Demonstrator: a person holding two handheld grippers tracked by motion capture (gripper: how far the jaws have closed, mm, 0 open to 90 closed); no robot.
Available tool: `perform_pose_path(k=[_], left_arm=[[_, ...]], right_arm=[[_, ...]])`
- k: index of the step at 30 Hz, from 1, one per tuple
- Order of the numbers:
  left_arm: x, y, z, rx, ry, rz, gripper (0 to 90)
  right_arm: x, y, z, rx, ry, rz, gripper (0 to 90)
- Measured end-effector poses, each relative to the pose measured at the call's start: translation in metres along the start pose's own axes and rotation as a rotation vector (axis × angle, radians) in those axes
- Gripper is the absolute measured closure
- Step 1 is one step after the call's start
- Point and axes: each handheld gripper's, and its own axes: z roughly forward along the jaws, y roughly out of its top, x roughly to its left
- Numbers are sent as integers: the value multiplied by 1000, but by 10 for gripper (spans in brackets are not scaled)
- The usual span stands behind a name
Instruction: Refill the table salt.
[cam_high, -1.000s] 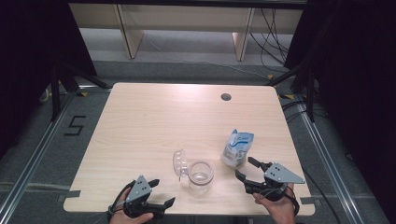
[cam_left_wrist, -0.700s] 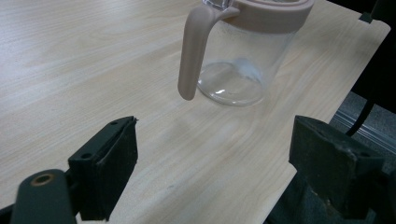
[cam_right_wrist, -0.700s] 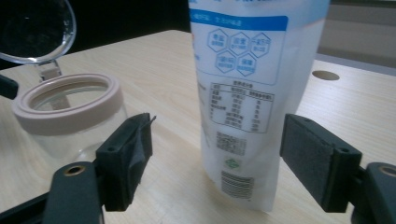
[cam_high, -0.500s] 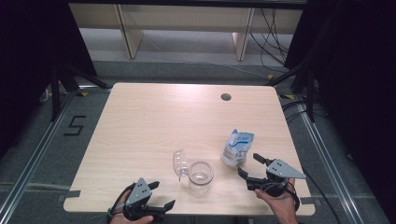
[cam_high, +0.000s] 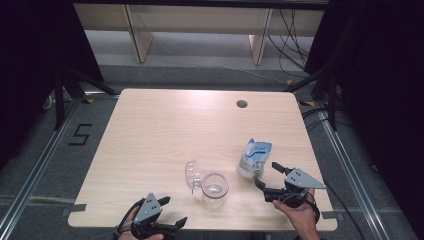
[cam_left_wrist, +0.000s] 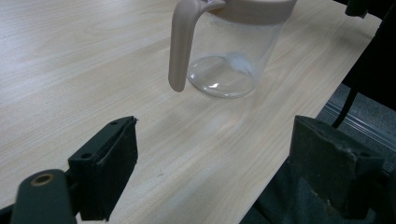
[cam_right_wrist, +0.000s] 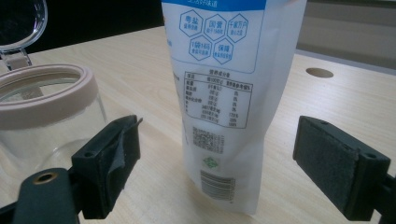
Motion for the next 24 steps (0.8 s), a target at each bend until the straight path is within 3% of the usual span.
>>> perform_pose_path(k=[1,3,8,11,12,19,20,22,23,24], left_arm=[[1,1,0,4,4,23,152],[0,0,1,0,-2,-2,152],[-1,-1,0,2,-1,8,152],[0,0,0,-5,0,-1,152],[0,0,0,-4,-1,-2,153],[0,-1,0,9,0,26,152],[0,-1,0,9,3,25,152],[-1,-1,0,2,-1,2,152],[-1,-2,1,-8,-3,0,152],[-1,-2,1,-9,-2,1,152]], right_arm=[[-1,0,1,2,9,-5,155],[-1,0,3,-10,17,-8,155],[-2,-1,7,4,11,-15,155],[-8,1,10,-22,31,-60,155],[-6,0,10,-14,28,-31,155],[-13,2,18,-28,56,-63,155],[-13,2,19,-16,59,-52,155],[-17,1,22,-16,62,-75,155],[-17,1,23,-11,76,-60,155],[-18,1,25,-27,71,-70,156]])
